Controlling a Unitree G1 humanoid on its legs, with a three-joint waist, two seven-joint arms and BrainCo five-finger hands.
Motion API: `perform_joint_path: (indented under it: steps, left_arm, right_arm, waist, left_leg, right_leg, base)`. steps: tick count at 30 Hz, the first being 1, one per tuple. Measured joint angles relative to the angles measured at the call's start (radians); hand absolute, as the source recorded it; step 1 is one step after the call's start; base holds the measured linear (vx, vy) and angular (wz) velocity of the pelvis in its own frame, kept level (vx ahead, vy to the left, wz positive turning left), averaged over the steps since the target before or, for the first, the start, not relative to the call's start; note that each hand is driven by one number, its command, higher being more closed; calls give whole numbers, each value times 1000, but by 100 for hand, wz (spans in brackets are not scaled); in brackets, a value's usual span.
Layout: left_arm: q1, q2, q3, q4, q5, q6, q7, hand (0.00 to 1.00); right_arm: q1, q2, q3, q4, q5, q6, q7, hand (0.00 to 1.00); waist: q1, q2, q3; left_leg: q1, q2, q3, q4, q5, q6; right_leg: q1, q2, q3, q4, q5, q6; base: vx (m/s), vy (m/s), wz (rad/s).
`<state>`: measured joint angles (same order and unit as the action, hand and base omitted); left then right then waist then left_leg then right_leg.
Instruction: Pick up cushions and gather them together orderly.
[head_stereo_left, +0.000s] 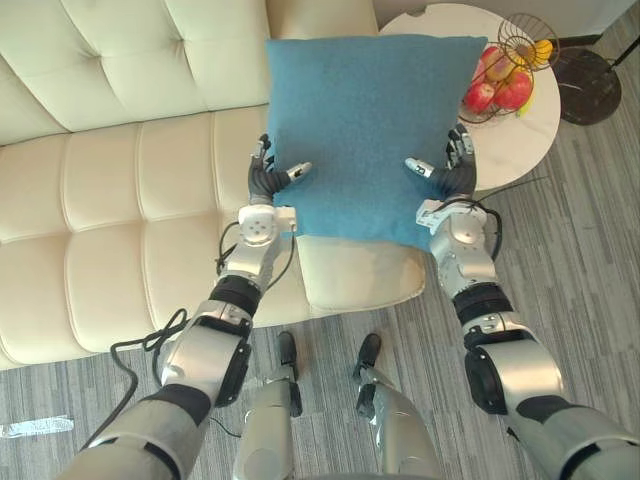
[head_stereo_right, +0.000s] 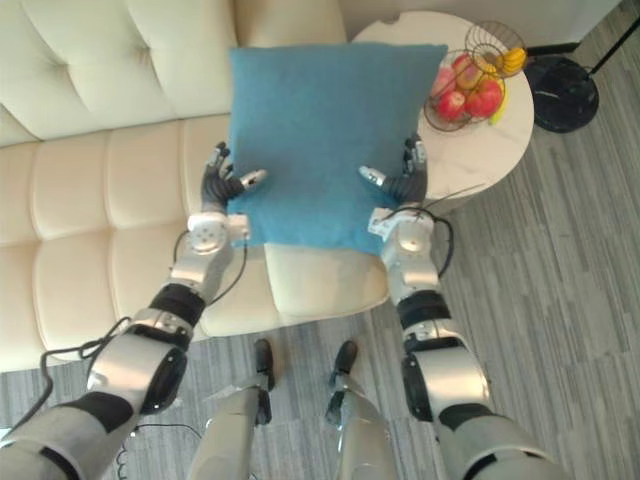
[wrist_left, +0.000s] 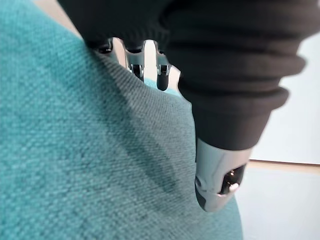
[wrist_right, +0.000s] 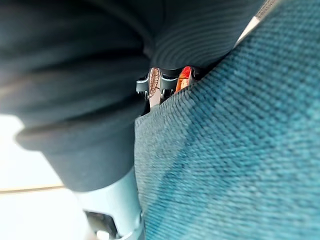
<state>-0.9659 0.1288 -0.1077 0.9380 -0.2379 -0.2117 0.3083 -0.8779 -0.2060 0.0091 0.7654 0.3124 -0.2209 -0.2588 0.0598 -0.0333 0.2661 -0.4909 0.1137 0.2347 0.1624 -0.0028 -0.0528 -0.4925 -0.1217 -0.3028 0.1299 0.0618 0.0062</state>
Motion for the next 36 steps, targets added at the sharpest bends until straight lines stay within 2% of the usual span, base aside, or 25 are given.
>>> perform_joint_path:
  steps: [7, 8, 10, 18, 22, 25, 29, 32, 34, 35, 36]
  left_arm:
    - [-9, -6, -10, 8, 16, 4, 20, 0]
    - [-10, -6, -10, 7, 21, 4, 21, 100]
    - [-13, -6, -10, 7, 42, 4, 21, 100]
    - [-13, 10, -28, 1, 39, 12, 46, 100]
    - [-11, 13, -61, -51, -3, 11, 63, 100]
    - [-3, 4, -86, -118, -42, 12, 84, 100]
    - [52, -27, -124, -306, -80, 7, 116, 100]
    - [136, -41, -147, -440, -88, 2, 134, 100]
    - [206, -53, -165, -546, -89, -2, 151, 100]
    - [290, -63, -168, -659, -89, -9, 160, 100]
    - [310, -67, -168, -682, -89, -11, 161, 100]
  right_arm:
    - [-12, 8, 37, 0, 4, -10, -8, 0]
    - [-14, 8, 38, 0, 5, -12, -8, 100]
    - [-24, 8, 41, -1, 16, -18, -8, 100]
    - [-18, 7, 41, -1, 86, -24, -19, 100]
    - [-11, 8, 43, -1, 132, -28, -19, 100]
    - [12, 8, 44, -16, 144, -32, -19, 100]
    - [125, 11, 57, -152, 161, -30, -32, 100]
    - [209, 18, 84, -235, 161, -12, -40, 100]
    - [284, 46, 84, -326, 160, -9, -52, 100]
    - [359, 79, 86, -428, 157, -10, -59, 100]
    - [376, 87, 88, -448, 157, -11, -59, 100]
  waist:
    - [-5, 0, 1]
    - [-5, 0, 1]
    - [-6, 0, 1]
    - [-10, 0, 1]
    - [-9, -2, 2]
    - [-10, -3, 27]
    - [-9, -5, 28]
    - [-10, -5, 28]
    - [-10, -5, 28]
    - [-8, -4, 28]
    - [-8, -5, 28]
  left_leg:
    - [-7, 4, 23, -5, 0, 0]
    - [-10, 4, 26, -5, 0, 0]
    - [-25, 2, 32, -5, 3, 4]
    - [-19, -1, 30, -22, 20, 5]
    - [-1, -4, 29, -46, 34, 3]
    - [36, -4, 27, -50, 35, 3]
    - [55, -4, 17, -54, 35, 3]
    - [90, -3, 16, -57, 34, 2]
    - [114, -3, 12, -57, 30, -2]
    - [142, -4, 12, -57, 22, -3]
    - [148, -5, 13, -57, 21, -3]
  right_leg:
    - [-18, 5, 20, -16, 31, 11]
    - [-22, 5, 24, -18, 34, 10]
    - [-35, 5, 38, -32, 53, 18]
    - [-34, 4, 39, -34, 56, 17]
    - [-27, 4, 39, -34, 58, 14]
    - [11, 5, 38, -34, 58, 14]
    - [35, 5, 35, -35, 57, 14]
    - [70, 6, 33, -34, 52, 18]
    - [97, 6, 29, -34, 42, 21]
    - [125, 4, 25, -28, 29, 20]
    - [131, 3, 25, -27, 24, 20]
  base:
    - [14, -6, -10]
    - [-16, 10, -10]
    - [-24, 12, -8]
    - [0, 0, 0]
    - [0, 0, 0]
    - [3, -1, 1]
    - [17, -2, 6]
    - [45, -6, 2]
    - [50, -3, 10]
    - [34, -3, 6]
    - [54, 5, 6]
